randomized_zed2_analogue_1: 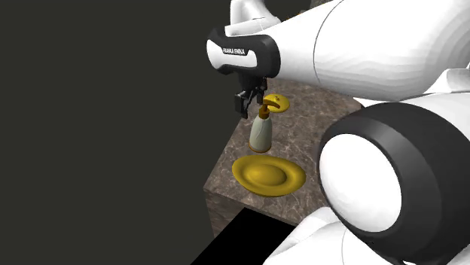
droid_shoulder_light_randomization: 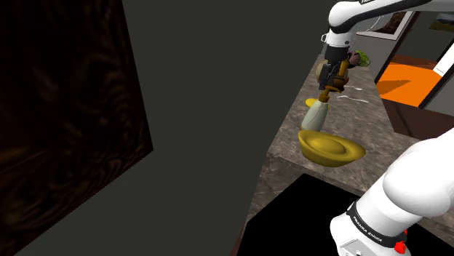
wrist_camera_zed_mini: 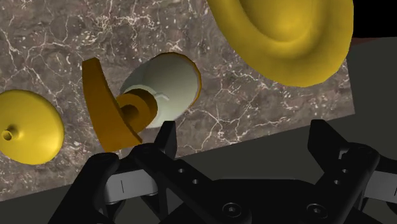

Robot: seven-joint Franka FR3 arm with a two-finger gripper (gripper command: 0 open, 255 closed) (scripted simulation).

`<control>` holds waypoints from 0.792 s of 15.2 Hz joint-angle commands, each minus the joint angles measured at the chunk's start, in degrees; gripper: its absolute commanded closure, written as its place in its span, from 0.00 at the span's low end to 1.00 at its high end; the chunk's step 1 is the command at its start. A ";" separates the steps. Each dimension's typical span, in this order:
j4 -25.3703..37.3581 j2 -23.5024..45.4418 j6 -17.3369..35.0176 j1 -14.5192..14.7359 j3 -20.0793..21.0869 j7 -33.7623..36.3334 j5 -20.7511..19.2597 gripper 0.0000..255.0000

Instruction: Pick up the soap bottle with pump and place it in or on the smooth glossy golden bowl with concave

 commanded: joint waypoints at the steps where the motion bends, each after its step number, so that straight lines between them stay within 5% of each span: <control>1: 2.68 3.60 1.40 -0.51 -2.26 -3.18 1.13 0.00; 7: 12.78 16.38 4.03 -2.57 -7.43 -12.81 7.99 0.00; 12: 9.88 17.37 7.81 -2.90 -7.51 -13.15 8.44 0.00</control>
